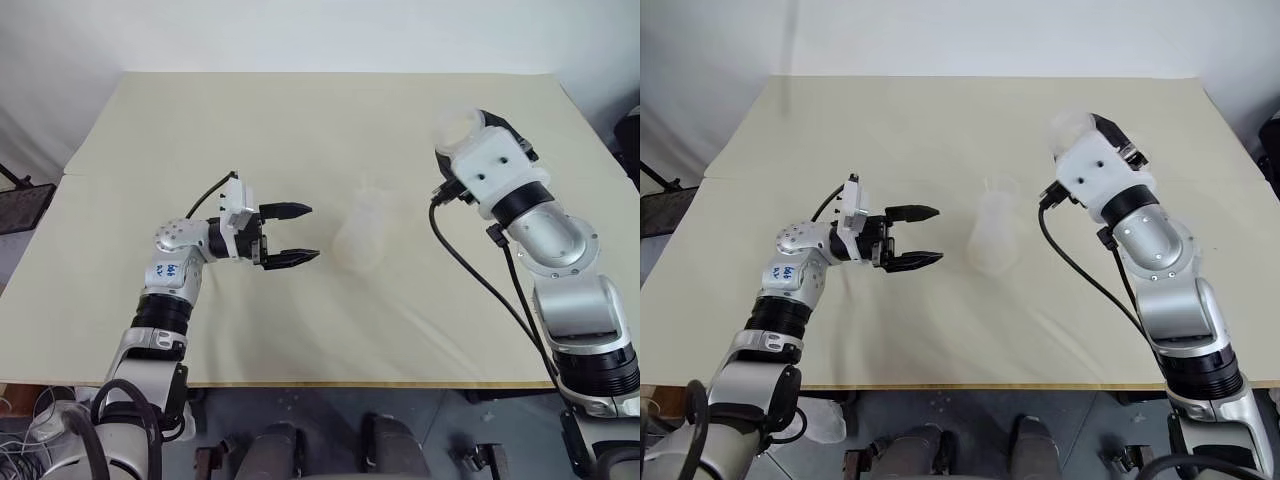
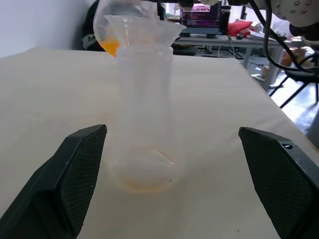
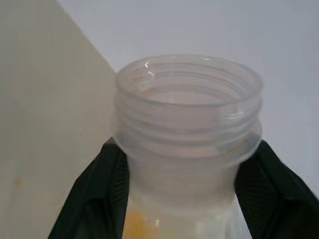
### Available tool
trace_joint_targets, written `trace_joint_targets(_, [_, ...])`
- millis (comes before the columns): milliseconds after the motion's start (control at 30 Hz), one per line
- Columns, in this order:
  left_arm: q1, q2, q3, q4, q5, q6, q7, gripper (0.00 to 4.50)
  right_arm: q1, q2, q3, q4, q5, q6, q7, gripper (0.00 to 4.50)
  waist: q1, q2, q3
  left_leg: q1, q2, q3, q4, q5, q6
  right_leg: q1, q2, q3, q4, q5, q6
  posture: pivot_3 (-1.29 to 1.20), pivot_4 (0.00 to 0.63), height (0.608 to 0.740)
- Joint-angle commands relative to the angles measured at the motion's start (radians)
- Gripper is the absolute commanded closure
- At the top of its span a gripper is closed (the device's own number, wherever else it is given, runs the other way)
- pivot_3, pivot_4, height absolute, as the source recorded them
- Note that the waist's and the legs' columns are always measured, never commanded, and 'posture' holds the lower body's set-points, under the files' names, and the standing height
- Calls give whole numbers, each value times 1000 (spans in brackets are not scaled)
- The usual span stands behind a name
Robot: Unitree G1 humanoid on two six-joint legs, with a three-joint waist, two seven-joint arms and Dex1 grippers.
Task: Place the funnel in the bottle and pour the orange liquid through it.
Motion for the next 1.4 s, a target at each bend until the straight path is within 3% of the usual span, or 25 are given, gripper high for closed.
trace_joint_targets(33, [-28,-3,4,5,8,-14,-9,0,-20,4,9,-32,-84,-26,-24,2035,0,0,0,0,0,0,0,0,0,0,0,0,0,0,0,0,150,740])
trace_joint_targets(700, [9,-33,24,-39,3,-49,30,0,-97,-30,145,75,-411,-254,44,2035,0,0,0,0,0,-1,0,0,0,0,0,0,0,0,0,0,150,740])
trace_joint_targets(1400, [9,-82,76,-35,-45,-51,48,0,-94,-45,119,85,-514,-374,75,2035,0,0,0,0,0,-1,0,0,0,0,0,0,0,0,0,0,150,740])
